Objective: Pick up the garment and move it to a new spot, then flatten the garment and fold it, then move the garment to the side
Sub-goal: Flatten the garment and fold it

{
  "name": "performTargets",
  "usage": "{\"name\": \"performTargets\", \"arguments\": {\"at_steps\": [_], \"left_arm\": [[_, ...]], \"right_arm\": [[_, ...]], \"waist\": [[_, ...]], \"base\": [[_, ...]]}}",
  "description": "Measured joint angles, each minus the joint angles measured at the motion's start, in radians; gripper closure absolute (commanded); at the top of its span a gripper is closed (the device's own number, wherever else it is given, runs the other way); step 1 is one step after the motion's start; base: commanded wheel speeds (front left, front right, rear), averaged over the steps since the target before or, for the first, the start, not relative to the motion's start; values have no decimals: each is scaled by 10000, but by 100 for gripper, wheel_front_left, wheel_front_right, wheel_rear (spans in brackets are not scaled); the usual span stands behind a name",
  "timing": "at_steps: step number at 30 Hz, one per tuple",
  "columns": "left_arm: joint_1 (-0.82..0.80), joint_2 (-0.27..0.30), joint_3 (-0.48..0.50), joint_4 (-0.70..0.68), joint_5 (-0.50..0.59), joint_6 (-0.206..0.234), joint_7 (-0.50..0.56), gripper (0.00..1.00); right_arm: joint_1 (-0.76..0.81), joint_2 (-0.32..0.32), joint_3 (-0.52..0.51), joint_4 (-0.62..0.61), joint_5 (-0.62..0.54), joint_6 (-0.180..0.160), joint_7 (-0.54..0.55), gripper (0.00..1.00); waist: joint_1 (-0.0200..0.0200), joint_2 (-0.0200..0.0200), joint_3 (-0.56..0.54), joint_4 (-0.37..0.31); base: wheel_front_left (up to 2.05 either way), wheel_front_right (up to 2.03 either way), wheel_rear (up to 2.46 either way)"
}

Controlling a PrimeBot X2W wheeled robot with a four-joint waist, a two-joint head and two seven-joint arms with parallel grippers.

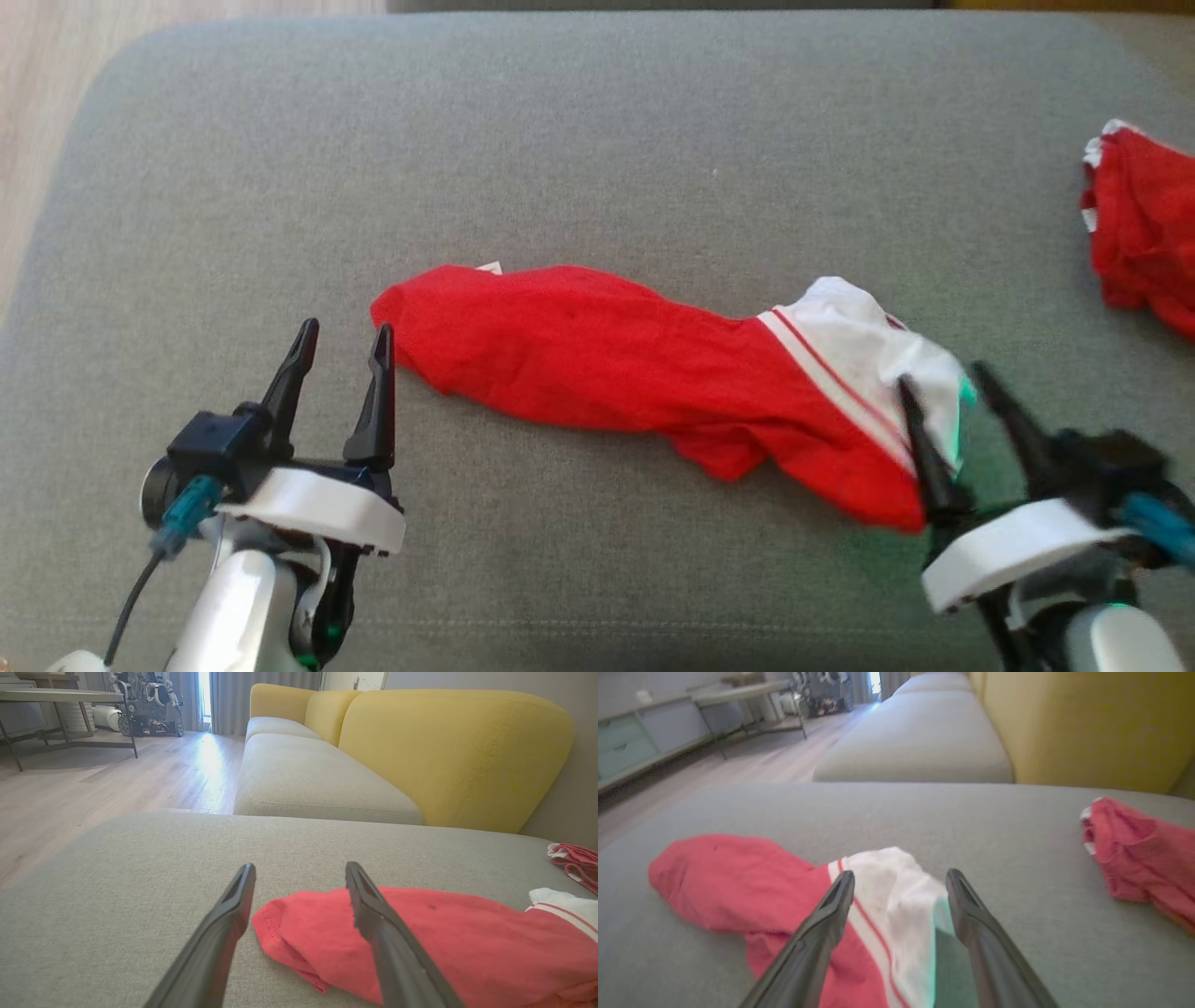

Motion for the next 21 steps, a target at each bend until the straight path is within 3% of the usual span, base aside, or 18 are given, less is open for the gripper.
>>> {"name": "performTargets", "arguments": {"at_steps": [3,8,21], "left_arm": [[169,31,4,-8,-2,92,31,0],[472,73,-2,-58,-4,173,203,0],[770,303,-40,-272,-40,267,543,0]], "right_arm": [[0,372,-798,-58,257,0,-849,0],[-277,510,-1139,360,468,0,-1532,0],[-580,554,-1108,825,451,0,-1703,0]], "waist": [[0,0,-235,-40],[0,0,-483,-58],[0,0,-659,1]], "base": [[0,0,0],[0,0,0],[0,0,0]]}}
